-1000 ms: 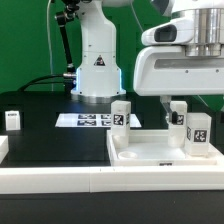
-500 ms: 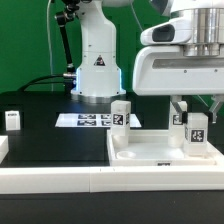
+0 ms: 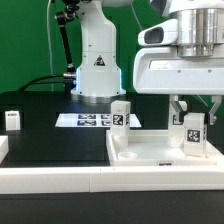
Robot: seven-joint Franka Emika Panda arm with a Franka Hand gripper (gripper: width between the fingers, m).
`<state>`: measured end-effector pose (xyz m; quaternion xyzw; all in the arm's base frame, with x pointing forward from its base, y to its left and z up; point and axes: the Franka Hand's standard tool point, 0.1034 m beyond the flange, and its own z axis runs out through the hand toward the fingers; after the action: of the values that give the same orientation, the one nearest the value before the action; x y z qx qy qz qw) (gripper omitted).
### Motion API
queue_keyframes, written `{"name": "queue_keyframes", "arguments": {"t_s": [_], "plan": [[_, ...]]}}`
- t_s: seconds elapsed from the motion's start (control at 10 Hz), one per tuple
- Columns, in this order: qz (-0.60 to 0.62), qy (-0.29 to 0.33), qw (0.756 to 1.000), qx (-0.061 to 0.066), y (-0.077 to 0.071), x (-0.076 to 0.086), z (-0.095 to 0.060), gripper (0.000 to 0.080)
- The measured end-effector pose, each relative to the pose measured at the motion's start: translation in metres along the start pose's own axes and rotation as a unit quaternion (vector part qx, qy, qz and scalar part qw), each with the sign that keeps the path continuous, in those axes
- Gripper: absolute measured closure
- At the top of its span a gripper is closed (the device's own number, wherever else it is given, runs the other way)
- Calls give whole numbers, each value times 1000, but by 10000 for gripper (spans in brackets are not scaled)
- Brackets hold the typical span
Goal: Assemble square table
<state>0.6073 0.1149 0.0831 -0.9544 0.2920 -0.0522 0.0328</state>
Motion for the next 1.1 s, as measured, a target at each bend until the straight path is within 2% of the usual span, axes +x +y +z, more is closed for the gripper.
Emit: {"name": "queue_keyframes", "arguments": {"t_s": [0.1, 0.3, 0.6, 1.1], "plan": [[57, 0, 998, 5, 0, 0, 0, 509], [164, -2, 986, 4, 0, -1, 0, 509], [310, -17, 951, 13, 2, 0, 1, 509], [441, -34, 897, 7, 3, 1, 1, 509]]}}
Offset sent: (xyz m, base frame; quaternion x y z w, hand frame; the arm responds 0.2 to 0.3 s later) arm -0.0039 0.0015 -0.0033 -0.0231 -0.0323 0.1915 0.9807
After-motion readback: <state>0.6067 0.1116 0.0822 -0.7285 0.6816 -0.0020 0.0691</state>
